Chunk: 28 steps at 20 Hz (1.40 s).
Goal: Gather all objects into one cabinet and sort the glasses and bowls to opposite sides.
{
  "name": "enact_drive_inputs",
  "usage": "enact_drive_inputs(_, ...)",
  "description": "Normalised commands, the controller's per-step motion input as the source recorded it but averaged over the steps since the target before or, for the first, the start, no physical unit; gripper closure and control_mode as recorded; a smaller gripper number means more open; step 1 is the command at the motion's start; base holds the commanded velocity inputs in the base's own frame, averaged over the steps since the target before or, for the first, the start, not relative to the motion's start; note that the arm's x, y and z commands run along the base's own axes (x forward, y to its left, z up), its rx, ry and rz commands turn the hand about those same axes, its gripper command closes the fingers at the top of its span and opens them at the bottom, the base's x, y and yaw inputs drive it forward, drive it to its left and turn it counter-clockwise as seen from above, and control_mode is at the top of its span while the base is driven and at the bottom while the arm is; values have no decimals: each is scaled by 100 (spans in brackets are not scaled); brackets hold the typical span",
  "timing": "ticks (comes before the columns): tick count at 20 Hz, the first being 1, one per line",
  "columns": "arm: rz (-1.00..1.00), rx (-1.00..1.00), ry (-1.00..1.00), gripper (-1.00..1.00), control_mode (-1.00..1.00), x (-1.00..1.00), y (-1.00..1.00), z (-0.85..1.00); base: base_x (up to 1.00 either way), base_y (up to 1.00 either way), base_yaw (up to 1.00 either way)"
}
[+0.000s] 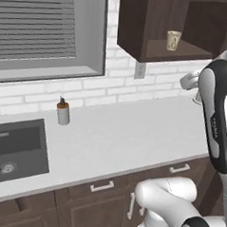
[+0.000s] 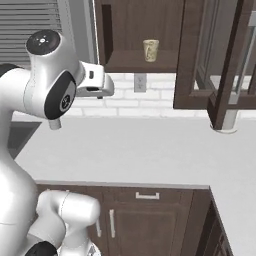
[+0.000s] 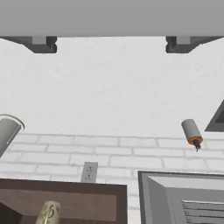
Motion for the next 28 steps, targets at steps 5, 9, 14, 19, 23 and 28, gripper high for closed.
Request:
enact_drive_inputs(5,0,0,0,-100,100,0,0,0,3,-13,-3)
enact_drive_inputs(9,0,0,0,-100,100,0,0,0,68,-3,0)
enact_drive_inputs(14,0,0,0,-100,100,0,0,0,63,-6,1)
enact_drive_inputs(19,0,0,0,-100,100,0,0,0,0,-25,0)
enact_drive_inputs(23,0,0,0,-100,100,0,0,0,0,-22,-3)
enact_drive_inputs(28,-12,2,7,-100,-100,9,-29,0,1,-9,-4)
